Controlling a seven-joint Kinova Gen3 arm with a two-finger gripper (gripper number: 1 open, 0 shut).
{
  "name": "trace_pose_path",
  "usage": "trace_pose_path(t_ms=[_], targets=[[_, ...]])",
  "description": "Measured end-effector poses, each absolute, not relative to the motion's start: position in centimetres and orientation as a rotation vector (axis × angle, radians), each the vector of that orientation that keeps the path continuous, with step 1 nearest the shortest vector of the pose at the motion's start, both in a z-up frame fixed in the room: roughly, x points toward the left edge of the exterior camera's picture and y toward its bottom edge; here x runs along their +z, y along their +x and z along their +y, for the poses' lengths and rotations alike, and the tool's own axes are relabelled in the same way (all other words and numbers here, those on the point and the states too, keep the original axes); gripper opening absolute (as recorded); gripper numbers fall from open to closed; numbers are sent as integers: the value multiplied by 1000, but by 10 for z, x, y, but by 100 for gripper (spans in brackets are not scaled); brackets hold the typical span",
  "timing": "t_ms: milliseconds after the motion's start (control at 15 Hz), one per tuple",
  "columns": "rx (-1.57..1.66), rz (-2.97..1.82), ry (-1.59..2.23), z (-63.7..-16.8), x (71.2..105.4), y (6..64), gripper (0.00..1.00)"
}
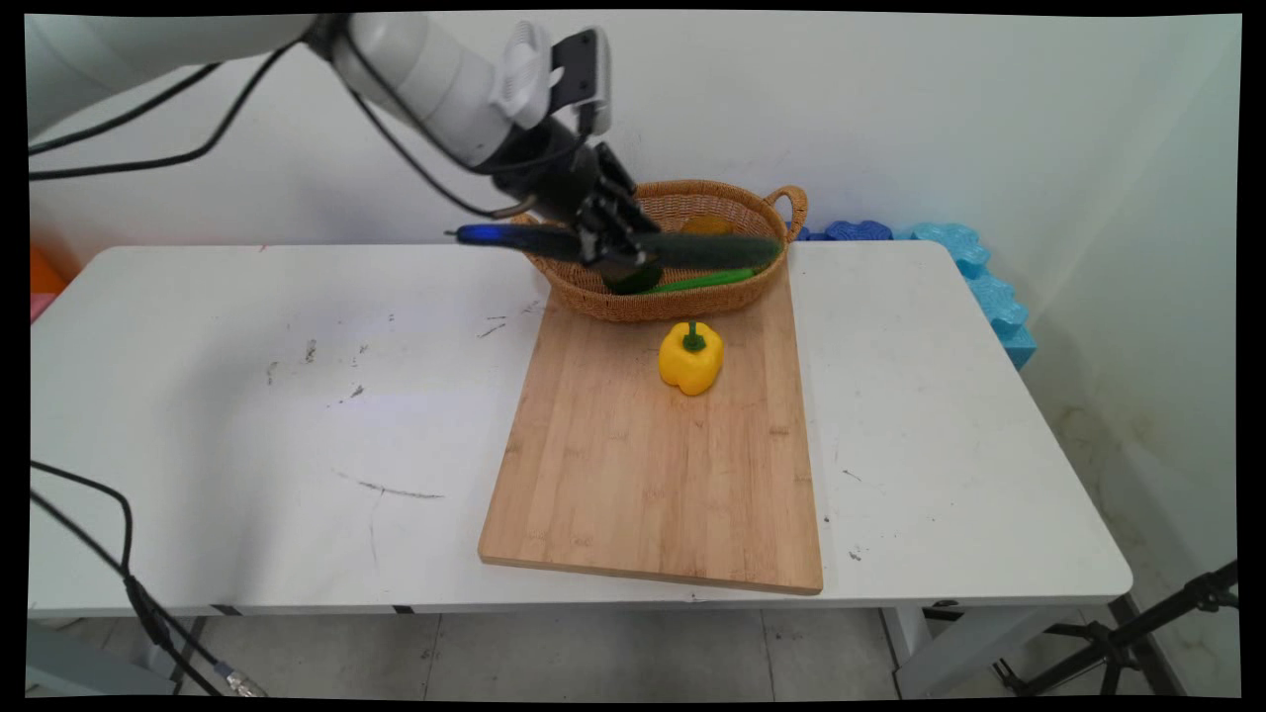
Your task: Place the picked object on the cutting board
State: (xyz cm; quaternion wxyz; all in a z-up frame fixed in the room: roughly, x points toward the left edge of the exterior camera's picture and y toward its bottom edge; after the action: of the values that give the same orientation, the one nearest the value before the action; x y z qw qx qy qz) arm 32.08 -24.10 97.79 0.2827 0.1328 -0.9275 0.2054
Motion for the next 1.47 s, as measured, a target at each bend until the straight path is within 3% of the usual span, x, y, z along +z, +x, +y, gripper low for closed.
trace_pose_path(t_ms=[533,933,1467], targets=[[348,-2515,305,-177,960,338,0],[196,-2519,349,-149,916,342,0],[104,-2520,379,-145,858,339,0]])
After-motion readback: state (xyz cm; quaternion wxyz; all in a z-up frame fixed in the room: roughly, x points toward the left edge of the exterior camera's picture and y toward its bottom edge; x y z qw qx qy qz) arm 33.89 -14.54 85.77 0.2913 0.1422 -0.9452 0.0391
